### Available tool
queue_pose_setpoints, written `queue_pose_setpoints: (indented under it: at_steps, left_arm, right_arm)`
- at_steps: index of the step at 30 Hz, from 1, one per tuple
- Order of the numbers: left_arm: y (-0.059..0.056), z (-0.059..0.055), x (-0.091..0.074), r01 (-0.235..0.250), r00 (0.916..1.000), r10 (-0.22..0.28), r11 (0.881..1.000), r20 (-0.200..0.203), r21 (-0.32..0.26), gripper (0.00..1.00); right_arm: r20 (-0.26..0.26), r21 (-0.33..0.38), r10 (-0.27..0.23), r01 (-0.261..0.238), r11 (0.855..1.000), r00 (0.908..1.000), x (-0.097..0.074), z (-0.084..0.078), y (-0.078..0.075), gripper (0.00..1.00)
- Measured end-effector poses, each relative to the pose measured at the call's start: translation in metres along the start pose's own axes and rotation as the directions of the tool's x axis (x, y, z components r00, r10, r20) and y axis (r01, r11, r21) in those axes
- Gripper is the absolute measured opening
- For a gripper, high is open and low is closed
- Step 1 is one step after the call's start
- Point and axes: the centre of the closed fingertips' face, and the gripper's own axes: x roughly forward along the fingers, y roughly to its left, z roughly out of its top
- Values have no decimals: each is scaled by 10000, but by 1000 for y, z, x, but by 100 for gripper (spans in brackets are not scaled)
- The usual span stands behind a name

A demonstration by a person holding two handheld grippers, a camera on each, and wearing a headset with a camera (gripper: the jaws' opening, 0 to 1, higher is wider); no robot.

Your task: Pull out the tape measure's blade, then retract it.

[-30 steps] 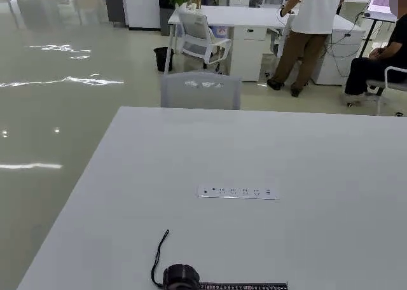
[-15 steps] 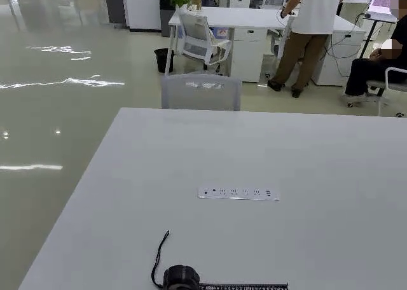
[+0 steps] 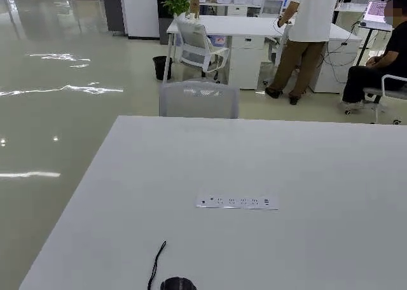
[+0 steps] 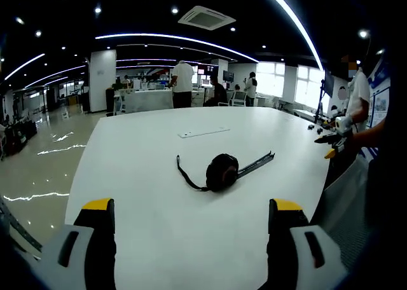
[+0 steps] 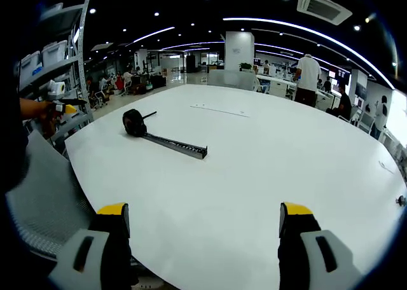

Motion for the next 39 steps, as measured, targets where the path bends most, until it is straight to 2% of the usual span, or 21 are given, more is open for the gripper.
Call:
queue_pose_setpoints:
  at_steps: [2,3,9,12,15,22,24,34,36,38,39]
  left_arm:
    - [-1,2,2,23,10000,-23,10000,-9,9,99]
    - [3,2,6,33,10000,-33,10000,-35,-21,99]
    - [7,12,15,-58,9999,56,9999,114,157,99]
    - [3,19,21,-21,9997,16,9997,253,227,99]
    - [-10,30,28,136,9995,-144,9995,290,279,99]
    - [-23,28,41,296,9995,-298,9992,79,276,99]
    - [-33,32,45,307,9995,-308,9992,41,243,99]
    - [-33,17,52,142,9997,-143,9999,-195,-46,99]
    - [-36,15,54,150,9996,-151,9999,-232,-21,99]
    - [-45,18,61,66,9996,-68,10000,-291,-65,99]
    - [-46,18,62,-2,9995,-2,9999,-304,-101,99]
  right_arm:
    - [-103,-429,1,-5,9991,9999,2,0,0,100]
    - [-205,-527,-15,5,9986,9998,4,0,0,100]
    - [-320,-522,198,-214,9984,9993,10,6,-2,99]
    - [-247,-547,299,-312,9980,9992,13,10,-2,98]
    - [-366,-638,429,-452,9969,9984,19,9,-3,97]
    - [-559,-1039,640,-695,9921,9964,27,12,-5,96]
    - [-580,-1055,650,-709,9919,9962,28,14,-7,96]
    - [-759,-1476,882,-987,9841,9932,41,26,-7,95]
    - [-804,-1595,976,-1094,9811,9920,46,28,-7,94]
    - [-888,-1751,1079,-1222,9769,9902,51,31,-6,94]
    - [-928,-1791,1116,-1268,9756,9894,52,33,-5,94]
